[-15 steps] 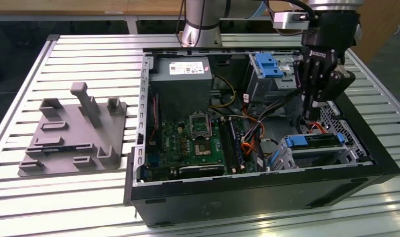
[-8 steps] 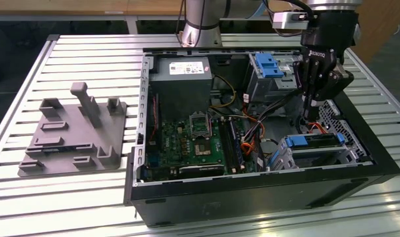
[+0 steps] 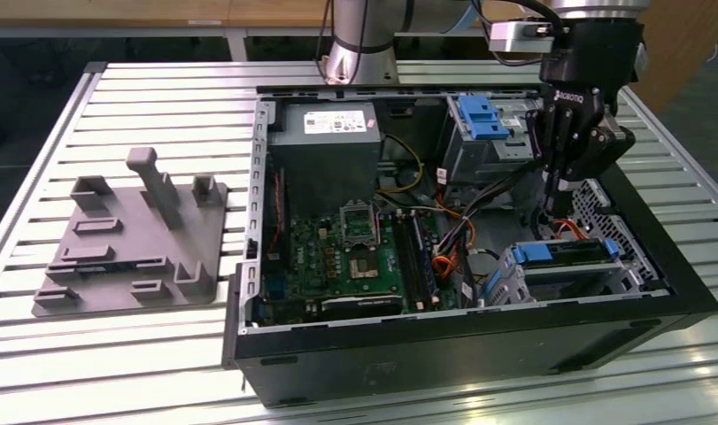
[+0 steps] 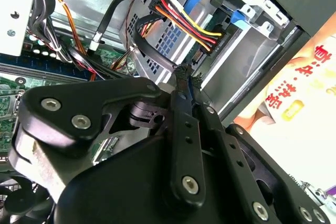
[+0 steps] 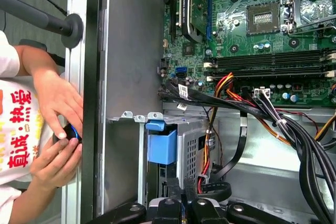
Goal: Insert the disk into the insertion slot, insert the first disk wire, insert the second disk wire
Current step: 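Insert the second disk wire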
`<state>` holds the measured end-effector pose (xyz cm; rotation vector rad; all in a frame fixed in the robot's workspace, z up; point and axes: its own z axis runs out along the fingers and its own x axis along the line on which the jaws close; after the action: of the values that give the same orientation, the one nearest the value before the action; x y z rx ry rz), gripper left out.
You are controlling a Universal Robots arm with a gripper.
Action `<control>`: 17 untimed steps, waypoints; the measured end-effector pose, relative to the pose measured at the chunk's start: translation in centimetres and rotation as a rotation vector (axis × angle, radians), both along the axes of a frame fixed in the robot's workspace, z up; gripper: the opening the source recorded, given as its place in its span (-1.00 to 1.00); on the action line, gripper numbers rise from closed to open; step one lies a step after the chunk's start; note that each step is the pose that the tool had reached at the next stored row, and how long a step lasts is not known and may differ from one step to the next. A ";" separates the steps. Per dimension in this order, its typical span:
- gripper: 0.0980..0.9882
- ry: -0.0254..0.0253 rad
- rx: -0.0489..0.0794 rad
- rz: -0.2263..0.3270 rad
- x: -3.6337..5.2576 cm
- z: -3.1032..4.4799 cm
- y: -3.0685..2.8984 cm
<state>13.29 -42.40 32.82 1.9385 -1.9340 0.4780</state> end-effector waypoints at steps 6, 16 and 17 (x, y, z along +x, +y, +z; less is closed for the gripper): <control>-0.89 0.0105 0.000 0.001 0.29 -0.01 0.01; -0.89 0.0191 0.067 0.001 0.52 -0.01 -0.40; -0.89 0.0191 0.078 0.001 0.52 -0.01 -0.44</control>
<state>13.81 -42.84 32.82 1.9844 -1.9677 0.3878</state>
